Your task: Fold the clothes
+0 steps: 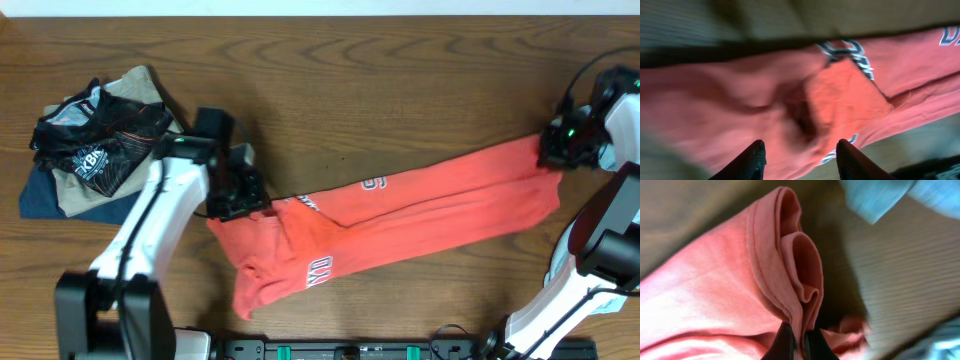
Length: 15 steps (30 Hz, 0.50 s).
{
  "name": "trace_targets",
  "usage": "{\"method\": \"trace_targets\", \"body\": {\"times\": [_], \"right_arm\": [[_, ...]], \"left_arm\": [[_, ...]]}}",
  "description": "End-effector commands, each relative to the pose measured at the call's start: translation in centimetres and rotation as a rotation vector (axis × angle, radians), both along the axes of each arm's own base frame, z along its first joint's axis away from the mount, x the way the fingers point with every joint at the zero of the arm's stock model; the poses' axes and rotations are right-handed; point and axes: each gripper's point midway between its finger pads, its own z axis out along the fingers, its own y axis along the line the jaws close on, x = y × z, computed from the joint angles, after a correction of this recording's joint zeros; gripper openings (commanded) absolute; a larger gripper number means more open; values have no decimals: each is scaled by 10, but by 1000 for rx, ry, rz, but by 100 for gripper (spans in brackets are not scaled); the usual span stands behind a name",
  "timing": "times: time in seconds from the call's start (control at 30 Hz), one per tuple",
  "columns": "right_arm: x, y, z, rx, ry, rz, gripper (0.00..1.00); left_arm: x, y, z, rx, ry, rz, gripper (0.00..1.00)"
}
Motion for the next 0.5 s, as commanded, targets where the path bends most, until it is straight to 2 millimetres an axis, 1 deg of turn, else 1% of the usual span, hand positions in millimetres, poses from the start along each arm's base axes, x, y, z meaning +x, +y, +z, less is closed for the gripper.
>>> {"method": "trace_targets", "body": {"times": [0.0, 0.07, 0.13, 0.23, 0.47], "right_arm": [[18, 5, 29, 5, -62, 6, 1], [21, 20, 38, 19, -56, 41, 1], [19, 38, 41, 30, -30, 85, 1], [10, 69, 40, 52, 32, 153, 1], [-10, 145, 39, 73, 146, 303, 1]], "left_arm": [[10, 14, 26, 0, -79, 58, 48], [7, 19, 30, 0, -76, 82, 49], [3, 23, 30, 2, -62, 93, 48], [0, 23, 29, 3, -48, 94, 49], [0, 23, 28, 3, -46, 94, 48]]}}
